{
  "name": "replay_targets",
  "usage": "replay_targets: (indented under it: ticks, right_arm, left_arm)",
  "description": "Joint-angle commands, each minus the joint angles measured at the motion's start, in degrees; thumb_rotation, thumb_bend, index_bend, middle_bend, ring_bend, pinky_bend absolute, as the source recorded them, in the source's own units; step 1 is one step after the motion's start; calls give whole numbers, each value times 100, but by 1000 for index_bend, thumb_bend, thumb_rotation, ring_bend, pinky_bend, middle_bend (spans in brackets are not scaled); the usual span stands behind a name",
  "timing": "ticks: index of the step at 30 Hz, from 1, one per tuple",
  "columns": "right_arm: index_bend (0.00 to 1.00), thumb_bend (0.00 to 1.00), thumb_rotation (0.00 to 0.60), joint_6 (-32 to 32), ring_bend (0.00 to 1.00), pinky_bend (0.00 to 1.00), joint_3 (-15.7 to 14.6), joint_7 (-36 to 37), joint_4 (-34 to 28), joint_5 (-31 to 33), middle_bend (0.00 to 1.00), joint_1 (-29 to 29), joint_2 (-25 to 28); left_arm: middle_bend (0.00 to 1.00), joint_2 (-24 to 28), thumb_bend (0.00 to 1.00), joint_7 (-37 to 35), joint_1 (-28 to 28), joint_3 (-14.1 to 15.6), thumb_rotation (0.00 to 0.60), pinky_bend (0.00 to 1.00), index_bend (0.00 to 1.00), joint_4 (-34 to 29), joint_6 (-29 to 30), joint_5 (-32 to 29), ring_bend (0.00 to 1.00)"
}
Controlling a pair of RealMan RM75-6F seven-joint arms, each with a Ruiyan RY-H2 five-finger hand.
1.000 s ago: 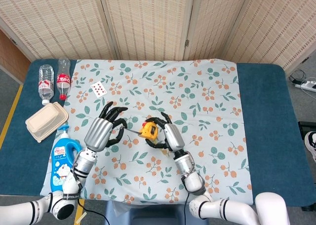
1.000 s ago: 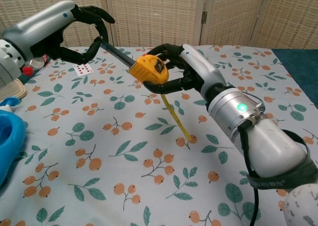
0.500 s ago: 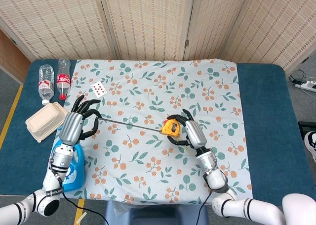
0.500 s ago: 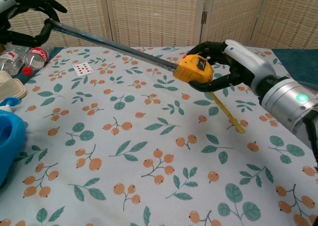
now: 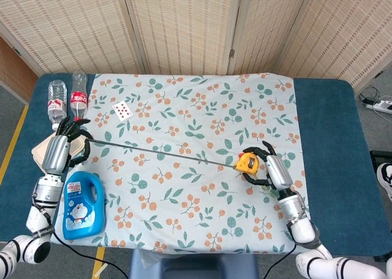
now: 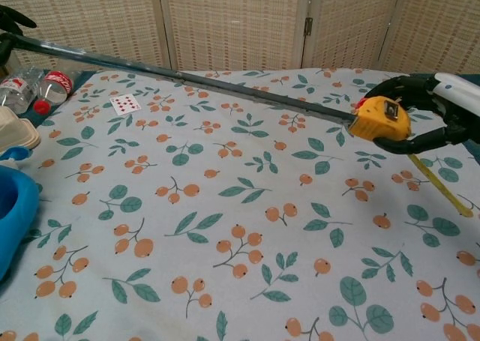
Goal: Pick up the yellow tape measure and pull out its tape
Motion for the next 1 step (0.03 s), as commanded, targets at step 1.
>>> replay_targets:
  ticks: [1]
  right_arm:
    - [598, 348, 600, -4, 331, 25, -19, 20, 28, -12, 479, -24, 22]
  left_arm:
    - [258, 18, 645, -78, 37, 9, 600, 39, 558, 48, -42, -28, 226]
